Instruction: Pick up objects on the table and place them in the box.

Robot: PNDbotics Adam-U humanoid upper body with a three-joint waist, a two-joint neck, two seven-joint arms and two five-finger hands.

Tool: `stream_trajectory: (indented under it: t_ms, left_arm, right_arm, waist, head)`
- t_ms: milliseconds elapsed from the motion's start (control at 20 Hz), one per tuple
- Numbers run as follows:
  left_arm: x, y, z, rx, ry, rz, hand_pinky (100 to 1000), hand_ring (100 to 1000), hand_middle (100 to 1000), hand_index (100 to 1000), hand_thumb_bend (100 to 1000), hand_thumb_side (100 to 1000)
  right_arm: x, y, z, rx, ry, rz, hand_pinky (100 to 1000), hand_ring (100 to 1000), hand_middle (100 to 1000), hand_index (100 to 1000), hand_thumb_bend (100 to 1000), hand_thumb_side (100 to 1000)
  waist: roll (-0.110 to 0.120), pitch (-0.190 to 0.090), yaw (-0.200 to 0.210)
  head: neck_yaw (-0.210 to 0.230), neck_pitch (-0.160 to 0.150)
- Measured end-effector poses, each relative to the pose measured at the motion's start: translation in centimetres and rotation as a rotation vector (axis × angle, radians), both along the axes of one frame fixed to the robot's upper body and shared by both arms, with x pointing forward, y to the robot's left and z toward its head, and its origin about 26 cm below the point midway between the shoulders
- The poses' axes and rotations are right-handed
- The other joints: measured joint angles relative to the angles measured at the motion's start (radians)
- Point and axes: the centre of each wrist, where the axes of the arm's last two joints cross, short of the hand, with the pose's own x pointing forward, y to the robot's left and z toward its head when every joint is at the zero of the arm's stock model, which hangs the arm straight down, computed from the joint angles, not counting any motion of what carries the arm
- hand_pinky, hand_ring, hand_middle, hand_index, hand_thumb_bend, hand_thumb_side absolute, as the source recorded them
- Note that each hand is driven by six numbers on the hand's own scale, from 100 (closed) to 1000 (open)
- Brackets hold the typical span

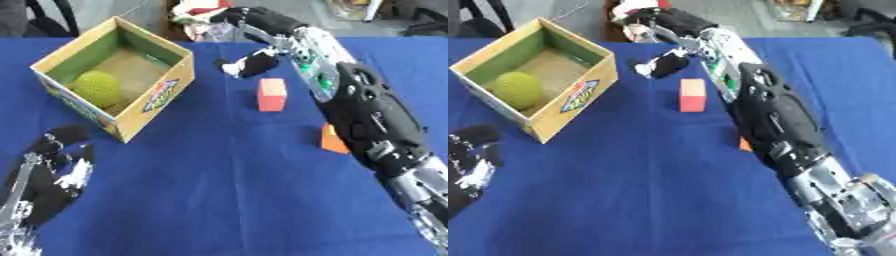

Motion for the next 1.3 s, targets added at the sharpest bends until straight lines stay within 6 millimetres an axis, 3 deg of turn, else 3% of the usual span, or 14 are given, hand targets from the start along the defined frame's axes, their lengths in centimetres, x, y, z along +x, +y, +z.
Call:
stream_trajectory:
  t_ms: [450,900,1300]
  left_arm:
    - [0.0,0.2,0.0,-0.002,0.000,0.009,547,797,742,802,216,343]
    - [0.0,0.2,0.0,-0.002,0.000,0.009,547,796,742,802,216,343]
    - [0.0,0.2,0.0,-0.002,0.000,0.009,547,795,743,802,217,343]
  right_arm:
    - [0.4,-4.6,-3.3,-0.023,0.248,-0.019,857,918,891,966,282,531]
    - [0.4,-5.5,-3.2,0.022,0.428,-0.069,857,914,880,960,291,519]
    - [0.5,-5.9,-3.1,0.050,0.456,-0.122,855,910,872,955,294,511]
  waist:
    - [0.001,0.000,-0.007]
    - [0.000,-0.002,-0.004]
    - [0.000,-0.004,0.001]
  head:
    - [0.004,0.000]
    - [0.004,0.000]
    - [0.004,0.000]
